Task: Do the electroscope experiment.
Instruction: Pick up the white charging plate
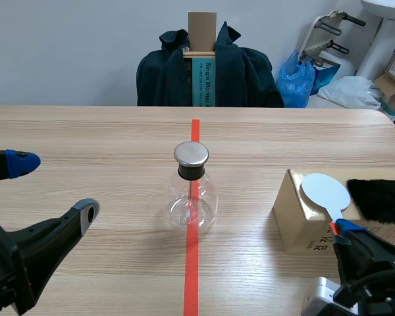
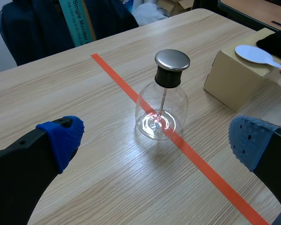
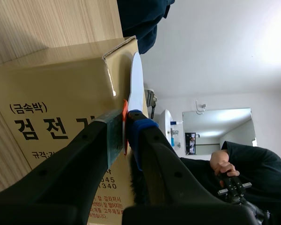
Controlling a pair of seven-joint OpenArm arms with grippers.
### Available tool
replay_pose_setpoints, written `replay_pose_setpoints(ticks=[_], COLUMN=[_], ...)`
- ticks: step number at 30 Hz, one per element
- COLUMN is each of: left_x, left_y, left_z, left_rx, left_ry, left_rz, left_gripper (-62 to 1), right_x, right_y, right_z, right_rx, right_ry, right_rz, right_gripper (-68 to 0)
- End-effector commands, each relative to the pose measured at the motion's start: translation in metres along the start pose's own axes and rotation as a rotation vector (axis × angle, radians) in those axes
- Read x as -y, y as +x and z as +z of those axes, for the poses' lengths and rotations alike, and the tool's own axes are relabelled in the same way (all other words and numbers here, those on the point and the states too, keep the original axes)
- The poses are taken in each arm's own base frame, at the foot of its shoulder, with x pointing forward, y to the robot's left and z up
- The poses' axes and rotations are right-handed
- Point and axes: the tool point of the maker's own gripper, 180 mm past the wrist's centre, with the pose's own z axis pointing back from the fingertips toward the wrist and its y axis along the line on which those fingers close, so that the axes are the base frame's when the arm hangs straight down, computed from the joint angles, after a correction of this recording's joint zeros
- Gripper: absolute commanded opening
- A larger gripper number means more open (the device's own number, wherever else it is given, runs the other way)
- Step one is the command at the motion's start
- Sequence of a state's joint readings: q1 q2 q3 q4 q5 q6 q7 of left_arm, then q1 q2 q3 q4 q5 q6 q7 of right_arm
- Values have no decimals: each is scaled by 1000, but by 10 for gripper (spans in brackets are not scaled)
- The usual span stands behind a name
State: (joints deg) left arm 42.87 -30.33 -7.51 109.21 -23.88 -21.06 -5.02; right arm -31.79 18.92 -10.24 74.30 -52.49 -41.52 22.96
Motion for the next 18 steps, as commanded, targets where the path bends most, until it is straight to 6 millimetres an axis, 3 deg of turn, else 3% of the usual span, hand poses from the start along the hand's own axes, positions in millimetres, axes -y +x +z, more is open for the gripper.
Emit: replay_pose_setpoints(ticks=[1,18], left_x=[5,5], left_y=[10,10], left_z=[-1,-1], left_rx=[40,40], left_ry=[-11,-11], left_rz=[10,10], left_gripper=[14,14], right_x=[29,178], right_y=[-4,-3], right_z=[-5,-17], right_rx=[2,42], right_ry=[-98,-462], right_rz=[40,59], right_gripper=[-669,-669])
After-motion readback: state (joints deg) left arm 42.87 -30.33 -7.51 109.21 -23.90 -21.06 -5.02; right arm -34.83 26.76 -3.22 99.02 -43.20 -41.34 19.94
